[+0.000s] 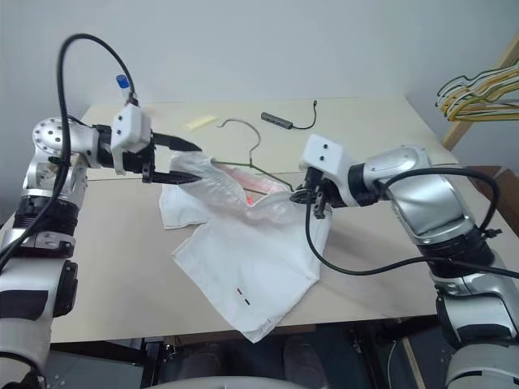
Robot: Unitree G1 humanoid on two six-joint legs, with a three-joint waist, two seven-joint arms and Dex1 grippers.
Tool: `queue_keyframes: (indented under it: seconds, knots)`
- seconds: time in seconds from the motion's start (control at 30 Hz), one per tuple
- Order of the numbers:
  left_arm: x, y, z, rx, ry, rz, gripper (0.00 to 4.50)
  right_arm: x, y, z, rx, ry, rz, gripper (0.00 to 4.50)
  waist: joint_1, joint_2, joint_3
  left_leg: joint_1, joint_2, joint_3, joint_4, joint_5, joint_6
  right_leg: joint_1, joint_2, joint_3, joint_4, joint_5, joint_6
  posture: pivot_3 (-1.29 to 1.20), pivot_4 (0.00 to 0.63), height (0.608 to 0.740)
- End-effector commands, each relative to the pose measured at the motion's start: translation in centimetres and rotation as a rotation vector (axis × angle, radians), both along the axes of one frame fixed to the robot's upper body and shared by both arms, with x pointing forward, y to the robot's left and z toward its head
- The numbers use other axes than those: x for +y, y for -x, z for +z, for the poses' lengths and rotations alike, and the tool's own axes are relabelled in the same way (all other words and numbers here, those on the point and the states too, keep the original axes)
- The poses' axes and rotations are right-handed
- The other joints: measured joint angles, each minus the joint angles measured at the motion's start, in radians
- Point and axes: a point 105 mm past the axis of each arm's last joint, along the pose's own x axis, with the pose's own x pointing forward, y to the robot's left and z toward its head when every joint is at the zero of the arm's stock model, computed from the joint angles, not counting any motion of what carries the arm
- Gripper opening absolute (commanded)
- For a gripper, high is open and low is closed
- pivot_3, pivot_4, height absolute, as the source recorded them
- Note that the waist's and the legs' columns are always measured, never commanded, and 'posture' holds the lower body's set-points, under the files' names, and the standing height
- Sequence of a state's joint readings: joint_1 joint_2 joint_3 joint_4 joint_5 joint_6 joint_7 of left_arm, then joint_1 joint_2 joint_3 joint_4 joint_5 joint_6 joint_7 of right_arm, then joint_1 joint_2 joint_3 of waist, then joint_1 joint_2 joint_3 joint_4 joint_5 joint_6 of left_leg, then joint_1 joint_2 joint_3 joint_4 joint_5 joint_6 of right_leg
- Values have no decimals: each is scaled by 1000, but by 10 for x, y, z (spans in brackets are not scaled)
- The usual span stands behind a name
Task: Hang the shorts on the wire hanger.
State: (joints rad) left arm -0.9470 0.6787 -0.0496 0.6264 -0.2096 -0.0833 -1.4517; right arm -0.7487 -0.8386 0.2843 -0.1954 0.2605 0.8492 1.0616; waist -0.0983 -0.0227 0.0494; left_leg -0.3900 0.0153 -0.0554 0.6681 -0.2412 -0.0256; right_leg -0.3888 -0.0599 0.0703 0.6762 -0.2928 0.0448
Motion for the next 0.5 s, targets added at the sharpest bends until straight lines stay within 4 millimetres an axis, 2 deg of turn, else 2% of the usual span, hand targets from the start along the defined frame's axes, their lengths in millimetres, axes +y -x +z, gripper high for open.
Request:
queue_keyframes:
  seconds: [0.03, 0.07, 0.17, 0.23, 0.4, 0.5]
  knots:
    - [12, -5, 46, -119, 193, 80, 4222, -18, 2, 18, -39, -41, -95, 111, 0, 0, 0, 0, 0, 0, 0, 0, 0, 0, 0, 0, 0, 0, 0, -106, 0, 740]
    - [15, -6, 52, -133, 241, 100, 4493, -24, 3, 17, -28, -48, -130, 111, 0, 0, 0, 0, 0, 0, 0, 0, 0, 0, 0, 0, 0, 0, 0, -116, 0, 740]
    - [17, -9, 67, -170, 406, 158, 4500, -50, 6, 14, 17, -80, -286, 111, 0, 0, 0, 0, 0, 0, 0, 0, 0, 0, 0, 0, 0, 0, 0, -128, 0, 740]
    - [13, -10, 69, -164, 496, 184, 4500, -72, 6, 11, 38, -98, -425, 111, 1, 0, 0, 0, 0, -1, 1, 0, 0, 1, -1, 0, 0, 0, 0, -142, 0, 740]
    - [-7, 7, 39, -65, 478, 97, 4500, -128, 10, -2, 89, -94, -787, 111, -17, 1, -1, 1, 0, 0, 1, 0, 0, 1, -1, 1, 1, 0, 0, -172, 0, 740]
    - [-21, 20, 31, -25, 490, 40, 4500, -159, 16, -2, 92, -101, -983, 111, -30, 1, -1, 1, 0, 0, 1, 0, 0, 1, -1, 1, 2, 0, 0, -184, 0, 740]
